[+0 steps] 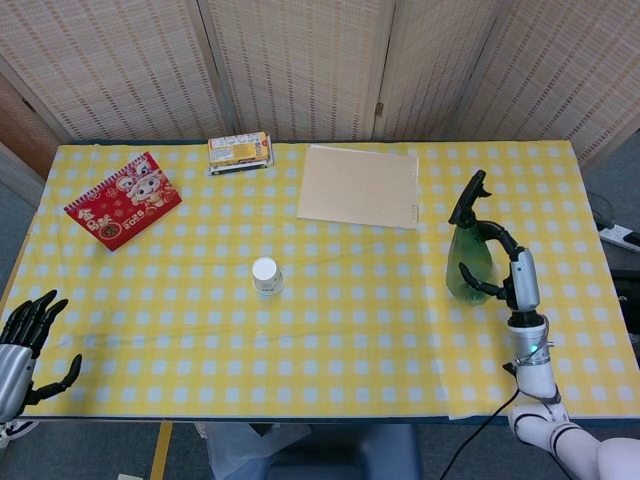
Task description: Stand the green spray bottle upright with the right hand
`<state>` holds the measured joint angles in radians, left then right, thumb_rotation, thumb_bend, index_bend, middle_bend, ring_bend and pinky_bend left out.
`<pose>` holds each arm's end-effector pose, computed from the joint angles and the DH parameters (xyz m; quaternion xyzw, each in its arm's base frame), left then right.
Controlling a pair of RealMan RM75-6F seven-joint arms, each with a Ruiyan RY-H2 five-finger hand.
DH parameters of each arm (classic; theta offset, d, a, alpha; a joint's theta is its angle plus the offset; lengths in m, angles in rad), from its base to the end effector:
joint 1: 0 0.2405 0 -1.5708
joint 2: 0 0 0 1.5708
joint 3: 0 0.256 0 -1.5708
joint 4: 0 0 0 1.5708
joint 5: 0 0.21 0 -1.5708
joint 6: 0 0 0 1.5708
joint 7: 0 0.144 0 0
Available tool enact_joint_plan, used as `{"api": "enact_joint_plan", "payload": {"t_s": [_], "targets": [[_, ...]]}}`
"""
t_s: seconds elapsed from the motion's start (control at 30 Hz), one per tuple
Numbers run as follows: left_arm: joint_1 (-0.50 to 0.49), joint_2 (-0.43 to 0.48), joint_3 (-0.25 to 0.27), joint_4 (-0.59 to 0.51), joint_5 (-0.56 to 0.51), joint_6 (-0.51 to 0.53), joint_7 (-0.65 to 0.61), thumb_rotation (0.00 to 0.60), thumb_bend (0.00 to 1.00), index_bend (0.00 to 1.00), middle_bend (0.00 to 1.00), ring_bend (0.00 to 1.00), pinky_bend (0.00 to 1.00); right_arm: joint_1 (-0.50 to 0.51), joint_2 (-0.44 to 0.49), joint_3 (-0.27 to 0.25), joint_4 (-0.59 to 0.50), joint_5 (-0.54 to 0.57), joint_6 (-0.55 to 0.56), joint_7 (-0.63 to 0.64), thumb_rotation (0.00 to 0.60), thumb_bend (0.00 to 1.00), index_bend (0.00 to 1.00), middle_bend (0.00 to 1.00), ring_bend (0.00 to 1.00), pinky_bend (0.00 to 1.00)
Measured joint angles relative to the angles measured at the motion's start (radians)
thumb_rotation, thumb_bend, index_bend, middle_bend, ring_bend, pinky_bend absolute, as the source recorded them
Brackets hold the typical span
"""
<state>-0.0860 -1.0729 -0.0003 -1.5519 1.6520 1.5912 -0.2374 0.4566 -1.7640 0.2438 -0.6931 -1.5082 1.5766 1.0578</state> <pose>-0.3036 0.1703 0.1770 -0.6045 -0.3816 -0.4663 0.5211 -0.2821 -0.3280 0.0727 0.4184 -0.4307 0.7337 0.3180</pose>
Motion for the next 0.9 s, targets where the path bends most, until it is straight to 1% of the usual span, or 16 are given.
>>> {"api": "enact_joint_plan", "payload": {"t_s": [0.07, 0.27, 0.4, 0.63, 0.9], "targets": [[0.001, 0.0, 0.0, 0.0, 0.001, 0.001, -0.001, 0.329, 0.49, 0.0, 0.0, 0.0, 0.0, -0.01, -0.043, -0.009, 0.067, -0.008, 0.027, 0.051, 0.6, 0.38, 0.43, 0.41, 0.48, 0.43], [0.0, 0.001, 0.001, -0.001, -0.001, -0.003, 0.004, 0.331, 0.49, 0.0, 0.0, 0.0, 0.0, -0.042, -0.105, -0.028, 0.162, -0.004, 0.049, 0.174, 0.6, 0.38, 0.43, 0.41, 0.47, 0.43], [0.0, 0.0, 0.001, -0.003, -0.001, -0.002, 0.008, 0.331, 0.49, 0.0, 0.0, 0.0, 0.0, -0.053, -0.124, -0.037, 0.206, 0.001, 0.048, 0.209, 0.6, 0.38, 0.43, 0.41, 0.48, 0.43], [0.0, 0.0, 0.001, -0.005, -0.002, -0.001, 0.007, 0.328, 0.48, 0.0, 0.0, 0.0, 0.0, -0.078, -0.164, -0.071, 0.287, -0.01, 0.063, 0.242, 0.6, 0.38, 0.43, 0.41, 0.47, 0.42], [0.001, 0.0, 0.001, -0.005, 0.0, 0.003, 0.006, 0.328, 0.48, 0.0, 0.0, 0.0, 0.0, -0.108, -0.191, -0.099, 0.349, -0.017, 0.073, 0.281, 0.6, 0.38, 0.43, 0.41, 0.47, 0.42]]}}
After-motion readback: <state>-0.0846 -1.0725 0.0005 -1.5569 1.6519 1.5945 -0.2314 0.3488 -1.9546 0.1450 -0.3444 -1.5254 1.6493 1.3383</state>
